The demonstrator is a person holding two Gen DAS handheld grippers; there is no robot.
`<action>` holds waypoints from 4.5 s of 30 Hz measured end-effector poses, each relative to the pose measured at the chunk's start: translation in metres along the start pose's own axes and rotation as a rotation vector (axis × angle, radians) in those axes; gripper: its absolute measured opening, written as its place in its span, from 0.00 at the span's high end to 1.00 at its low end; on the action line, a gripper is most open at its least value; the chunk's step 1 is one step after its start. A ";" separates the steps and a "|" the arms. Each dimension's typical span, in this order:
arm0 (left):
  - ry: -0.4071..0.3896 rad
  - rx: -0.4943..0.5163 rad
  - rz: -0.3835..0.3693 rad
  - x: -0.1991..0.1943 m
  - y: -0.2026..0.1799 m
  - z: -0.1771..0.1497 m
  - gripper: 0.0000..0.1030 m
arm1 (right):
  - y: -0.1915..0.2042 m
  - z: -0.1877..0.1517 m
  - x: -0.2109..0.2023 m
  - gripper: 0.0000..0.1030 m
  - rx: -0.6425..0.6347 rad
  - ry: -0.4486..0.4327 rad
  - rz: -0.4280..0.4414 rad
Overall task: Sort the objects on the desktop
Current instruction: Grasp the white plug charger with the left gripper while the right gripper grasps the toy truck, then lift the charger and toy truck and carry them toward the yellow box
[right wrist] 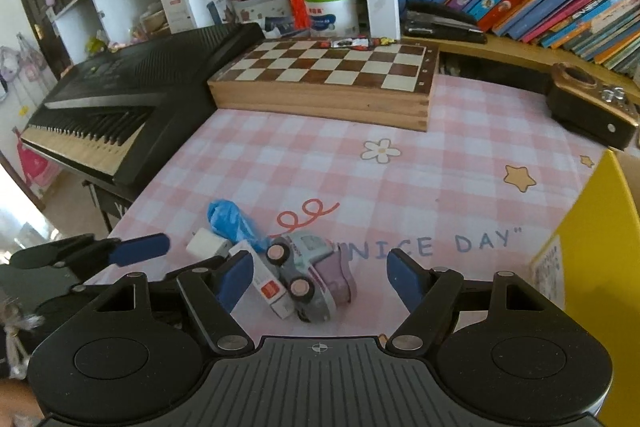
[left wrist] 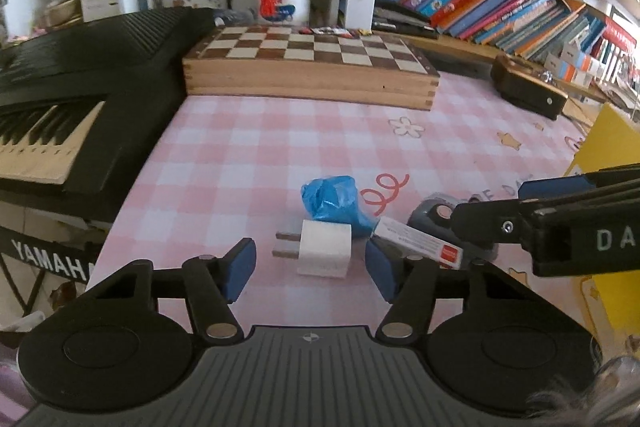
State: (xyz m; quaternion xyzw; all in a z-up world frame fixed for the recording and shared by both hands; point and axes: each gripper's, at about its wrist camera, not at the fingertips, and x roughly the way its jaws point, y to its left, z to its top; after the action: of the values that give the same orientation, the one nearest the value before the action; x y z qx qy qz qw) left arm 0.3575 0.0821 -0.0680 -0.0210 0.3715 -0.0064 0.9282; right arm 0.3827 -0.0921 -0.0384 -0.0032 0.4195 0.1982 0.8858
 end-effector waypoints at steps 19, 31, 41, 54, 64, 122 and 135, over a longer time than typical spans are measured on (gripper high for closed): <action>0.028 -0.078 -0.003 -0.003 0.027 -0.004 0.61 | -0.008 0.004 0.025 0.28 -0.019 0.039 -0.017; -0.002 -0.094 -0.035 -0.023 0.026 -0.006 0.61 | 0.003 -0.003 0.041 0.57 -0.095 0.082 -0.024; -0.051 -0.136 -0.089 -0.060 0.026 -0.001 0.61 | 0.004 0.000 -0.010 0.57 -0.046 -0.029 -0.012; -0.127 -0.144 -0.175 -0.135 0.016 -0.016 0.61 | 0.013 -0.025 -0.090 0.57 -0.049 -0.148 -0.034; -0.142 -0.146 -0.235 -0.187 0.014 -0.040 0.61 | 0.031 -0.060 -0.141 0.57 -0.021 -0.177 -0.004; 0.045 0.193 -0.640 -0.271 -0.085 -0.145 0.61 | 0.044 -0.256 -0.272 0.57 0.290 -0.127 -0.268; 0.055 0.208 -0.678 -0.252 -0.133 -0.130 0.61 | -0.002 -0.249 -0.280 0.57 0.302 -0.112 -0.295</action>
State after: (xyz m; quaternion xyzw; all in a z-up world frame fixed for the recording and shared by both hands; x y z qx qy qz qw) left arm 0.0854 -0.0486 0.0176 -0.0483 0.3656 -0.3523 0.8601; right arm 0.0391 -0.2344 0.0082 0.0793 0.3895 0.0009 0.9176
